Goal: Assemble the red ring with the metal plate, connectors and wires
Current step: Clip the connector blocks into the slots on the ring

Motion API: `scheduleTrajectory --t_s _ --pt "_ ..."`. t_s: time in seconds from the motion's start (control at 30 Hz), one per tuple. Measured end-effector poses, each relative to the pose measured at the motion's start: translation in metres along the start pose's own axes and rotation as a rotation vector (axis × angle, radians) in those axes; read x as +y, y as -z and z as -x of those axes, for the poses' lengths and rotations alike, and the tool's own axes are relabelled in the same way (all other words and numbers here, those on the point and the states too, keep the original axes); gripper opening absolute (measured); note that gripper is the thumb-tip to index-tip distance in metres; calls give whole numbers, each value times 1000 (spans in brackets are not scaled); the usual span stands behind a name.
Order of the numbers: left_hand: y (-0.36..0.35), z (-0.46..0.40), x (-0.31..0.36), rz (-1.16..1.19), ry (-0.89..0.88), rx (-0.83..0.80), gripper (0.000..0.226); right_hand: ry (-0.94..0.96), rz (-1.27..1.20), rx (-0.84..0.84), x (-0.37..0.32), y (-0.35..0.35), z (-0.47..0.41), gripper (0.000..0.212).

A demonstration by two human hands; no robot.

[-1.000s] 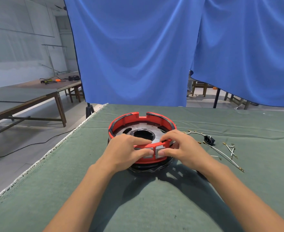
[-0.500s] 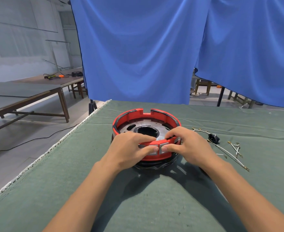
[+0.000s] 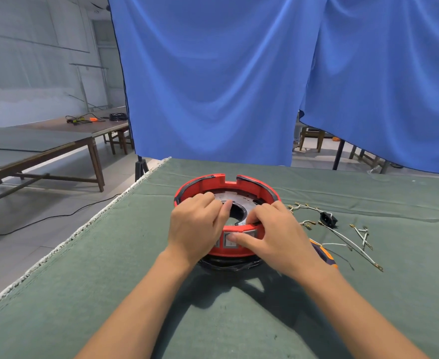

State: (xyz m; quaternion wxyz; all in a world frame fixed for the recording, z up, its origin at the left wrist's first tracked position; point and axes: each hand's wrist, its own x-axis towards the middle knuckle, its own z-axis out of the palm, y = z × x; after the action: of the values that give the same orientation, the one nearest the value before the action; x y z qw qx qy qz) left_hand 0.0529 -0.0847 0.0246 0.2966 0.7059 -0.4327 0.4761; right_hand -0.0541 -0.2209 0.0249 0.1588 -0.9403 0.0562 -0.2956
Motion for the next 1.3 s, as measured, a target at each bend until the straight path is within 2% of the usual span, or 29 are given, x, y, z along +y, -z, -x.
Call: scheduleTrajectory --t_s 0.2,0.37,0.47,0.53,0.67,0.77,0.9,1.13,1.23,1.3 --pt "-1 -6 -1 49 62 -93 47 -57 -142 -24 7 -7 -3 43" --pt "2 -9 -2 96 120 -131 45 -43 -115 15 6 -10 -2 48" --pt "8 -6 3 101 39 -176 41 -29 -86 9 3 -9 -2 51" --pt "12 -4 7 208 50 -259 38 -9 -83 -23 2 -6 -2 45" --pt "18 -4 -2 604 357 -431 27 -16 -164 -111 11 1 -2 27" --pt "25 -1 -5 655 359 -506 21 -15 -213 -95 10 4 -1 24" --pt "26 -2 -5 624 391 -498 19 -36 -247 -108 8 6 -3 23" --pt "25 4 -7 586 313 -458 17 -71 -263 -103 4 10 -5 23" --pt "27 7 -6 574 290 -452 18 -56 -222 -130 4 15 -3 23" --pt "29 9 -6 593 314 -455 16 -31 -103 -162 9 21 -1 35"
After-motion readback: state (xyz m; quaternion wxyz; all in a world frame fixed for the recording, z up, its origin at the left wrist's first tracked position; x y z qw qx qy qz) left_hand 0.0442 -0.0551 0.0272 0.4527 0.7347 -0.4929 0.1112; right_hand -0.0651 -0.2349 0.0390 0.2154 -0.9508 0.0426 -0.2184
